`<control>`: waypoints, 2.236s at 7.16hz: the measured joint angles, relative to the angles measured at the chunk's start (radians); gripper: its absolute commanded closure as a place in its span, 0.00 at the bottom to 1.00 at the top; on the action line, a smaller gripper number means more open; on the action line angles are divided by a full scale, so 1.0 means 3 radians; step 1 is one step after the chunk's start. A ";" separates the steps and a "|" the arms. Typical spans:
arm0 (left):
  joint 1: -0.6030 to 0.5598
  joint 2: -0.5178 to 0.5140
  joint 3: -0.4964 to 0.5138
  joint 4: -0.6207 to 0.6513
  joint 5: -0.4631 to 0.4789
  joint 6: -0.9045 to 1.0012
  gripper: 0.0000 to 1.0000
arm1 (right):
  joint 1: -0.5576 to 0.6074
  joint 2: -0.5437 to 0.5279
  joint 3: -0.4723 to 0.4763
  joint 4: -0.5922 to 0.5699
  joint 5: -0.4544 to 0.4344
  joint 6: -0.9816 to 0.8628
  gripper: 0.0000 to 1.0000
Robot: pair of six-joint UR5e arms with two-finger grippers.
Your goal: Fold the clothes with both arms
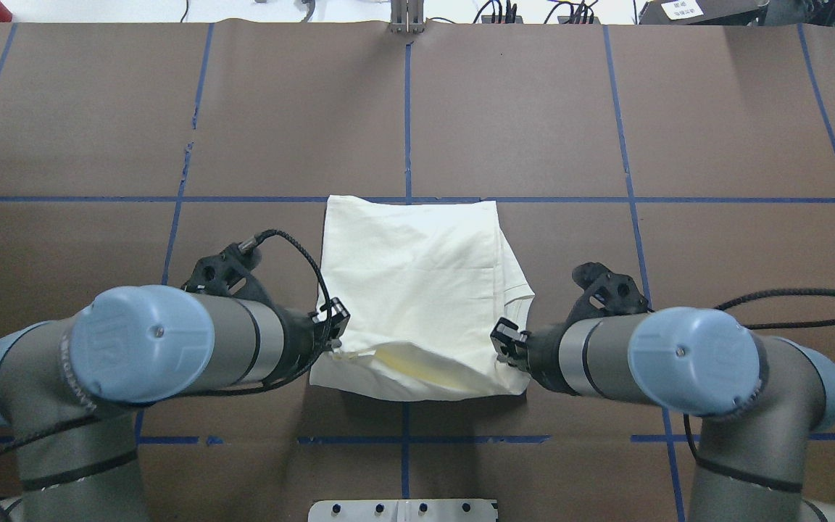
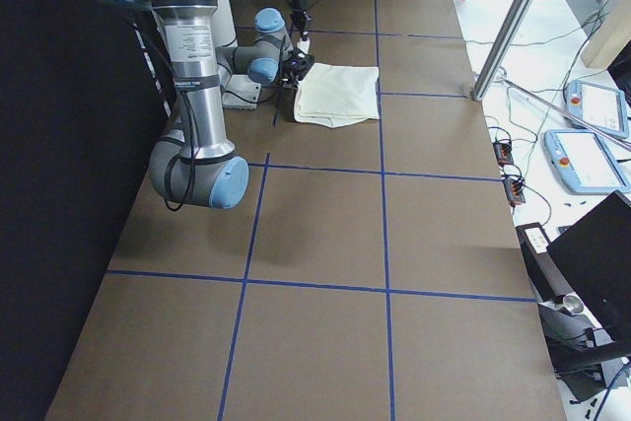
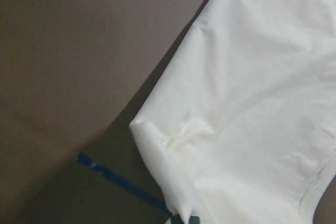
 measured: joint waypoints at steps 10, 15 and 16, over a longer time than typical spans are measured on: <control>-0.0700 -0.0643 0.1643 -0.0895 0.0095 0.0899 0.49 | 0.0987 0.1088 -0.1921 0.0037 0.0702 -0.0659 1.00; -0.0882 -0.0033 0.1405 -0.1683 -0.0259 0.1455 0.61 | 0.1213 0.1197 -0.2137 0.0038 0.0960 -0.0837 0.01; -0.0879 -0.0017 0.1402 -0.1699 -0.0259 0.1454 0.61 | 0.1328 0.1252 -0.2239 0.0038 0.1070 -0.0954 0.00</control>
